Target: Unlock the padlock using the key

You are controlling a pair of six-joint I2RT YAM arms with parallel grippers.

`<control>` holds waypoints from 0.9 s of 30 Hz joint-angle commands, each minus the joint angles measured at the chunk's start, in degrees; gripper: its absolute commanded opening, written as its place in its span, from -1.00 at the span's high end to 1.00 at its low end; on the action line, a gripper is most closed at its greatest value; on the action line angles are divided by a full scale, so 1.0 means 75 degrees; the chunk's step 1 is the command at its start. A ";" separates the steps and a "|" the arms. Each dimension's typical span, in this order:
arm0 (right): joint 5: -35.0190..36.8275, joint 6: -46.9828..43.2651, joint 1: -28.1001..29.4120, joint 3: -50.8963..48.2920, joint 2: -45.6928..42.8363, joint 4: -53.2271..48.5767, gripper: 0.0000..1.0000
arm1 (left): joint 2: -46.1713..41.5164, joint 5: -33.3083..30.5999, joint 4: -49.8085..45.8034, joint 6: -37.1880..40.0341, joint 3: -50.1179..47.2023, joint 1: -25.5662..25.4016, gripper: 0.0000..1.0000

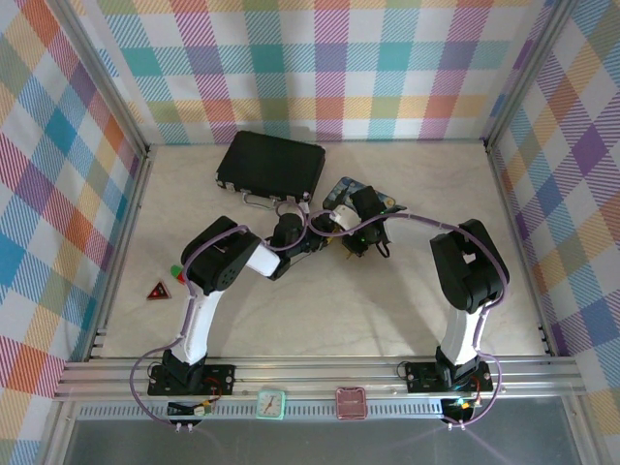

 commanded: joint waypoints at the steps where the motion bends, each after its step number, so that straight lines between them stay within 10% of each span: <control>1: -0.0530 -0.0242 0.0061 0.0247 -0.0087 0.0205 1.00 | 0.0047 0.0198 0.0812 -0.0208 0.0005 -0.0290 0.30; 15: -0.0566 0.0320 -0.0039 0.0275 -0.0294 0.0135 1.00 | 0.0182 -0.0090 0.1048 -0.0261 -0.0472 -0.0268 0.85; 21: -0.0541 0.1468 -0.0106 0.0046 -0.0983 -0.0147 0.33 | 0.0051 -0.0288 0.0779 0.0046 -0.0297 -0.0178 0.84; 27: -0.0004 0.3278 -0.0222 -0.0088 -0.1839 -0.0419 0.09 | -0.0072 -0.0438 0.0622 0.0209 -0.0230 -0.0182 0.82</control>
